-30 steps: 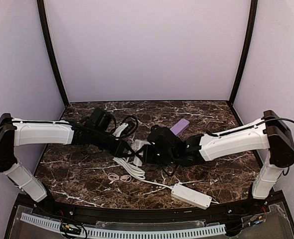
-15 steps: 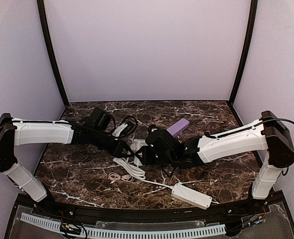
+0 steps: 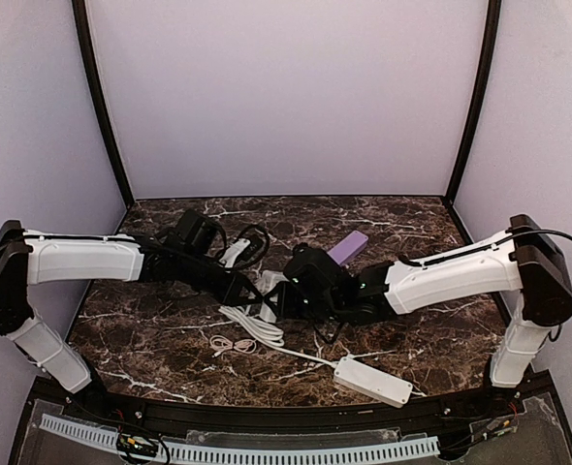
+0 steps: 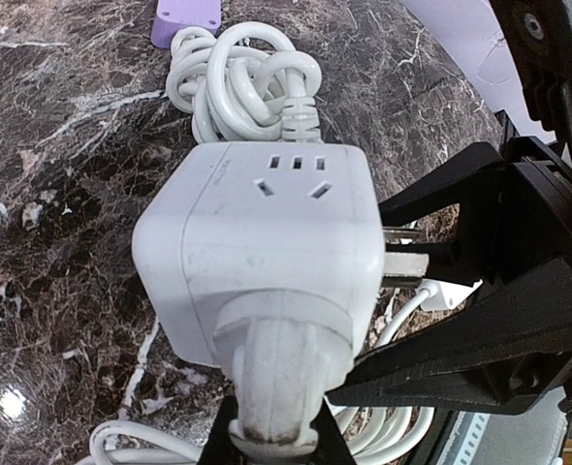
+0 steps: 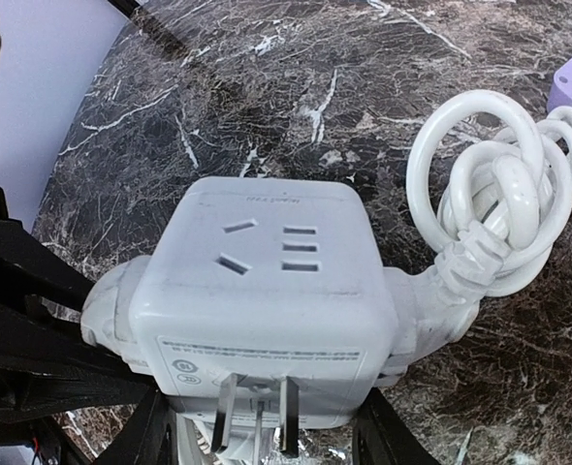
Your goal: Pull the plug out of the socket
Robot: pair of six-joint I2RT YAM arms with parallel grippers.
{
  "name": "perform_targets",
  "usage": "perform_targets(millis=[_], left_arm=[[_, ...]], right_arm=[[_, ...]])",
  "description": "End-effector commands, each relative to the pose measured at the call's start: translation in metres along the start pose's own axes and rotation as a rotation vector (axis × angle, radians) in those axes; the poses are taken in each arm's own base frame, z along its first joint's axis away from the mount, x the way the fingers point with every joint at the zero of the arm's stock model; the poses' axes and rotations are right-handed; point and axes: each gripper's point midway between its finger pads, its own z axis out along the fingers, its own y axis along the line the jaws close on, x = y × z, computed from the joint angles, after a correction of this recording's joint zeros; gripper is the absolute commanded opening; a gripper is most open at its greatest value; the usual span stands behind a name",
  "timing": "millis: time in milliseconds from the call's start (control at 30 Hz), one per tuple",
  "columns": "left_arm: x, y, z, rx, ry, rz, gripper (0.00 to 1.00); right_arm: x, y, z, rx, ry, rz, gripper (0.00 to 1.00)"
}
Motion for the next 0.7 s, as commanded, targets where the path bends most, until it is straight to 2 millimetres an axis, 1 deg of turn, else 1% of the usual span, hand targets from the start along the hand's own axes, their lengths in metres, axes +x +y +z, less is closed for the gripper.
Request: perform_targets(millis=[0, 33, 67, 233, 333, 400, 533, 600, 667], left_arm=[[-0.023, -0.064, -0.018, 0.151, -0.106, 0.222, 0.01], [-0.022, -0.063, -0.016, 0.134, -0.097, 0.226, 0.01], [-0.017, -0.063, -0.013, 0.127, -0.075, 0.236, 0.01], [-0.015, -0.062, -0.009, 0.1, -0.062, 0.252, 0.01], [-0.015, -0.062, -0.01, 0.099, -0.063, 0.253, 0.0], [-0.017, -0.065, -0.011, 0.106, -0.066, 0.254, 0.01], [-0.018, -0.071, -0.014, 0.134, -0.068, 0.261, 0.01], [-0.02, -0.075, -0.017, 0.159, -0.072, 0.259, 0.01], [-0.023, -0.079, -0.021, 0.192, -0.08, 0.253, 0.01]], right_arm=[[-0.024, -0.039, 0.001, 0.141, -0.036, 0.086, 0.0], [-0.028, -0.035, -0.001, 0.129, -0.043, 0.095, 0.0], [-0.032, -0.032, -0.003, 0.118, -0.052, 0.104, 0.0], [-0.044, -0.022, -0.016, 0.06, -0.077, 0.143, 0.0], [-0.045, -0.022, -0.019, 0.051, -0.087, 0.14, 0.0], [-0.043, -0.026, -0.017, 0.058, -0.087, 0.123, 0.0], [-0.036, -0.028, -0.012, 0.055, -0.099, 0.016, 0.0], [-0.035, -0.026, -0.013, 0.061, -0.123, -0.076, 0.0], [-0.034, -0.029, -0.013, 0.095, -0.145, -0.164, 0.0]])
